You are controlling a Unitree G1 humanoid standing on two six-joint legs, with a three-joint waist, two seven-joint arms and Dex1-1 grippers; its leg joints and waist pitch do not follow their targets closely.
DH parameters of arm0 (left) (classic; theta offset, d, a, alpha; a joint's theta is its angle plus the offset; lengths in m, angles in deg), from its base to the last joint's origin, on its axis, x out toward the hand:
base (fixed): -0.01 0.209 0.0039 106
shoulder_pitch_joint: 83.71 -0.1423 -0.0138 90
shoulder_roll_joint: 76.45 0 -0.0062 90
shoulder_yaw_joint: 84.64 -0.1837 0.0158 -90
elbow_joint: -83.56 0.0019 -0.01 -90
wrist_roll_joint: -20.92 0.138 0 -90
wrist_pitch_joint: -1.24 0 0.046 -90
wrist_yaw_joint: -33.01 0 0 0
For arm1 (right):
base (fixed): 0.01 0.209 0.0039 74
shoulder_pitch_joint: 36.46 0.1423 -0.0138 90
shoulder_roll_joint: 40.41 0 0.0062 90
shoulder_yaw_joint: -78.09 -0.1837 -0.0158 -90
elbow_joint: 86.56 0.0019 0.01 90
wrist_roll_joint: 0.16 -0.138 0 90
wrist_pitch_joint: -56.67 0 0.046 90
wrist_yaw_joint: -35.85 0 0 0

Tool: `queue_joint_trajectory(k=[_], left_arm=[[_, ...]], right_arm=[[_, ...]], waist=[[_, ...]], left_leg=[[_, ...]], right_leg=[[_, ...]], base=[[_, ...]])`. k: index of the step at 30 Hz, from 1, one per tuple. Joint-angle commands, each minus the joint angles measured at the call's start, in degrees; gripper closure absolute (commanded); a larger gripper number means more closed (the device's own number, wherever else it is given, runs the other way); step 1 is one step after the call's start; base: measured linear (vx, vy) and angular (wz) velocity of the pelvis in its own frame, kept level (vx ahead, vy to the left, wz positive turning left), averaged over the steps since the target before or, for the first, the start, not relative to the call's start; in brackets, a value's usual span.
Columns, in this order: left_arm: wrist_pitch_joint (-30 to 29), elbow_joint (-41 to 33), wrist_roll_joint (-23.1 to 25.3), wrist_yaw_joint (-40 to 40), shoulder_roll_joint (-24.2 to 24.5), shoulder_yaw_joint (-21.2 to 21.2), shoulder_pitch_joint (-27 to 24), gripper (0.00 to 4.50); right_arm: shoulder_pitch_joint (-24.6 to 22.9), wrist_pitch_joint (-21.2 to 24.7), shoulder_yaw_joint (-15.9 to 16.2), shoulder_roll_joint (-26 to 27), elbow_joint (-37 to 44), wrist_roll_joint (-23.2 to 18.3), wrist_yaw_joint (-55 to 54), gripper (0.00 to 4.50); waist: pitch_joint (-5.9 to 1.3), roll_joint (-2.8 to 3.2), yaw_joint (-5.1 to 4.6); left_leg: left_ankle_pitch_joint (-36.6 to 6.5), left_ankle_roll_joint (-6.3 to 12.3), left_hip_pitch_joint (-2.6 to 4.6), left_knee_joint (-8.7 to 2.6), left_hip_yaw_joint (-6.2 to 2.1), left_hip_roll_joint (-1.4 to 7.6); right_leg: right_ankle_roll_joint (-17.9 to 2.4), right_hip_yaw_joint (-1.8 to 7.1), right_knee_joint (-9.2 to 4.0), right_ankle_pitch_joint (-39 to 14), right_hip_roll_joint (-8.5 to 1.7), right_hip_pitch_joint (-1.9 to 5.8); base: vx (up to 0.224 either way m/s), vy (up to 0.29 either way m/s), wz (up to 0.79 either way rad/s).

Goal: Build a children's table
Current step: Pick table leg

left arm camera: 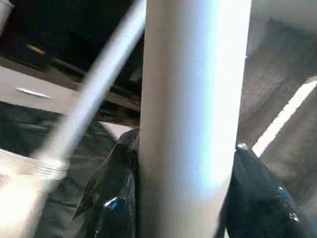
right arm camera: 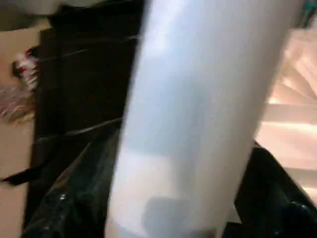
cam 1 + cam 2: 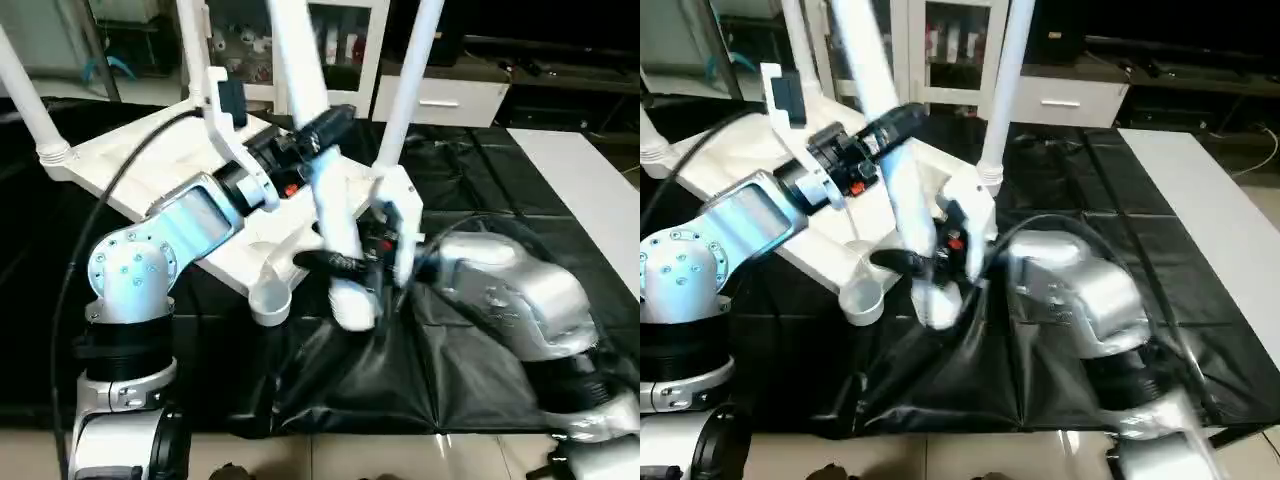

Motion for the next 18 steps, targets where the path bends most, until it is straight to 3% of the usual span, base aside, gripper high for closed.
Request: queue_joint_trajectory(k=[1,4,6,12,18], left_arm=[[2.50,-3.54,5.46,0.21,0.02,-5.02,0.84,2.69],[4.64,-4.51,8.69,1.69,-0.50,-7.17,0.58,2.70],[5.83,-5.17,10.80,2.26,-0.47,-8.70,0.51,2.70],[8.49,-5.90,16.08,3.09,-1.84,-10.34,-0.16,2.72],[9.60,-5.90,19.44,2.39,-1.11,-11.43,-0.93,2.73]], right_arm=[[2.52,-2.50,-0.88,2.71,-5.13,5.35,-9.41,0.99],[4.42,-3.92,-2.13,6.03,-10.25,8.38,-16.79,0.99],[5.83,-5.52,-3.36,7.79,-13.52,9.43,-20.97,0.99],[8.18,-10.66,-4.99,11.62,-19.40,11.16,-25.24,0.99],[7.78,-13.67,-5.20,12.82,-18.88,10.25,-22.41,1.68]], waist=[[-4.49,0.99,-0.49],[-4.23,1.26,-0.70],[-4.15,1.26,-0.72],[-4.14,1.12,-1.52],[-4.17,1.04,-2.00]], left_leg=[[-8.63,-3.02,-0.01,-4.29,0.64,0.28],[-10.25,-3.76,0.20,-4.30,0.92,0.05],[-12.30,-4.25,0.49,-4.35,0.93,0.04],[-13.56,-4.15,0.17,-4.42,0.87,-0.08],[-12.24,-3.08,0.04,-4.29,0.94,-0.09]], right_leg=[[-8.16,2.28,-3.22,-10.52,-1.68,3.54],[-8.47,2.44,-3.28,-11.79,-1.65,3.48],[-7.39,2.43,-3.52,-13.96,-1.69,3.35],[-6.36,2.41,-3.58,-13.96,-1.66,3.49],[-7.31,2.50,-3.28,-11.56,-1.57,3.61]], base=[[0.000,0.000,0.00],[0.000,0.000,0.00],[0.000,0.000,0.00],[0.000,0.000,0.00],[0.000,0.000,0.00]])
